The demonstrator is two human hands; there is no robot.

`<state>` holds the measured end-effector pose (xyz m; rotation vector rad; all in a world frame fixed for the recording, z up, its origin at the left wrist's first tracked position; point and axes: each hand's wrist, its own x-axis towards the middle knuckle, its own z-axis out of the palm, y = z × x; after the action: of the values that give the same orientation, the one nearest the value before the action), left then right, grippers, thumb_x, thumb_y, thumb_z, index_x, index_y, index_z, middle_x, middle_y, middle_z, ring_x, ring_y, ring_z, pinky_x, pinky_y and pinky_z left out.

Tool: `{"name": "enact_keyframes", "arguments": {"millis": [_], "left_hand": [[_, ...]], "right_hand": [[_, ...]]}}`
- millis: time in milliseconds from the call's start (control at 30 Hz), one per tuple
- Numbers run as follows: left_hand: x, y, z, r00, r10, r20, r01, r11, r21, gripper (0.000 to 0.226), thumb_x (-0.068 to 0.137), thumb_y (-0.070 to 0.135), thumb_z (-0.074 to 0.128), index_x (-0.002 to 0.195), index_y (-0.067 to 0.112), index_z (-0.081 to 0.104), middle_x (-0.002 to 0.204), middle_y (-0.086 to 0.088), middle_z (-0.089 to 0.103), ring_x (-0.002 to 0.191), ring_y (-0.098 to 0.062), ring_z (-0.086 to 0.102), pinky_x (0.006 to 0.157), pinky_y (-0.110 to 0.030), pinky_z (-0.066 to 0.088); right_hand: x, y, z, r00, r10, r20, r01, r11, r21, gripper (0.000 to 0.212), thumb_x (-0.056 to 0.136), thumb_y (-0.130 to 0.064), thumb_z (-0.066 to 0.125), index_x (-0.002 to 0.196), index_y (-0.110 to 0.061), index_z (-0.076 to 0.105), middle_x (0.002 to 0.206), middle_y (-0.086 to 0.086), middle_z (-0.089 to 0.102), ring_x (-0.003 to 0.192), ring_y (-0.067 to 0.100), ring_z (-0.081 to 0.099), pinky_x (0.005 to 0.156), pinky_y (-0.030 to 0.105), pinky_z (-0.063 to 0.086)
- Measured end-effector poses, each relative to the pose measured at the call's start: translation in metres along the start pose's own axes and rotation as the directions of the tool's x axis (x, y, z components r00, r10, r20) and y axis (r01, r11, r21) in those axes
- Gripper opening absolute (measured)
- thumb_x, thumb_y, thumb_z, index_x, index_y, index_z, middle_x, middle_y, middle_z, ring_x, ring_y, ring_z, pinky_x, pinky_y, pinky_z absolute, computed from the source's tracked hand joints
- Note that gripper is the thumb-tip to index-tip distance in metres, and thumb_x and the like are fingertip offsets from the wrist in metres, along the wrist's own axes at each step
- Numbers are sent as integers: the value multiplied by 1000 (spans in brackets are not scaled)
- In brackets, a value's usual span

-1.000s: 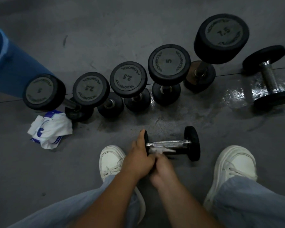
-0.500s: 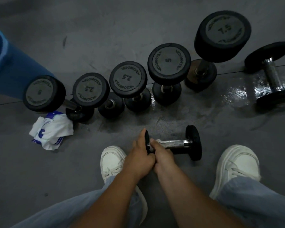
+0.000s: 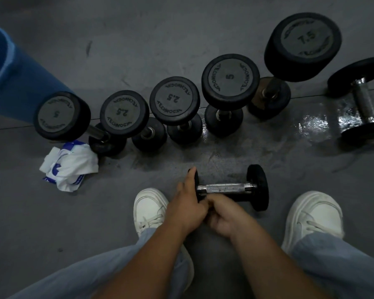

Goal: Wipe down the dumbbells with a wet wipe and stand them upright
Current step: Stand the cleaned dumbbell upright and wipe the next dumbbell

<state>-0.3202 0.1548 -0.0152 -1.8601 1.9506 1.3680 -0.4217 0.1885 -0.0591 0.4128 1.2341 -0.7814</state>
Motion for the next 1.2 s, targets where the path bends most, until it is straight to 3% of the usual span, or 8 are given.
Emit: {"name": "enact_keyframes", "arguments": {"millis": [67,167,267,467,600,767,933,1200], "left_hand": [[1,0,0,1000,1,-2,-1,1000,8,93,83,37,61,149,49,-3,151,-1,34,130,-24,47,103,-44,45],[0,0,0,1000,0,-13,0,1000,16,91,85,38,61,149,49,-3,152,1,33,130,-23,48,101,-43,46],[0,0,1,1000,4,-5,-4,1000,16,93,84,37,61,150,48,-2,152,0,33,131,-23,46,102,-43,46],[2,-2,1,1000,3,-26,-2,1000,23,88,87,39,60,150,48,-1,151,-1,33,128,-24,50,98,-42,47],[3,-1,1,999,14,-44,-13,1000,27,85,89,43,58,151,46,1,152,0,34,130,-23,47,98,-41,46],[3,-2,2,998,18,-55,-17,999,27,82,91,38,55,152,47,1,151,1,35,129,-21,48,96,-35,45],[3,1,3,995,17,-93,-15,1000,20,74,94,40,51,152,45,4,150,1,38,127,-20,50,97,-35,45],[4,4,0,998,-5,-59,4,1000,-25,68,95,42,46,150,48,5,154,1,36,132,-21,46,104,-42,43]], "right_hand": [[-5,-8,-8,998,-15,65,13,999,38,27,89,10,40,87,-2,64,71,11,63,65,17,57,63,24,46],[-9,-4,-8,996,-84,-26,78,980,-185,19,95,-10,53,78,-15,58,55,-1,46,45,6,35,36,17,23],[-7,-2,-3,995,-36,-88,12,964,-264,26,91,-12,57,66,-17,51,46,-4,38,38,6,25,35,12,13],[-15,-18,-6,991,127,51,-128,992,20,26,94,-14,51,68,-12,55,47,-3,45,31,2,32,29,11,17],[-26,-22,-19,968,138,210,-212,898,385,14,81,4,51,86,10,63,72,16,67,46,14,63,38,12,46],[-2,14,-3,999,-42,-2,42,996,78,15,82,-19,70,88,-12,59,61,2,61,49,8,53,43,19,41],[0,27,14,970,-214,-116,233,952,196,12,90,-15,65,93,-4,61,71,8,70,55,13,66,49,20,52],[5,21,32,983,-181,-15,168,876,452,39,88,-18,68,120,2,60,112,24,67,102,35,67,89,47,53]]}}
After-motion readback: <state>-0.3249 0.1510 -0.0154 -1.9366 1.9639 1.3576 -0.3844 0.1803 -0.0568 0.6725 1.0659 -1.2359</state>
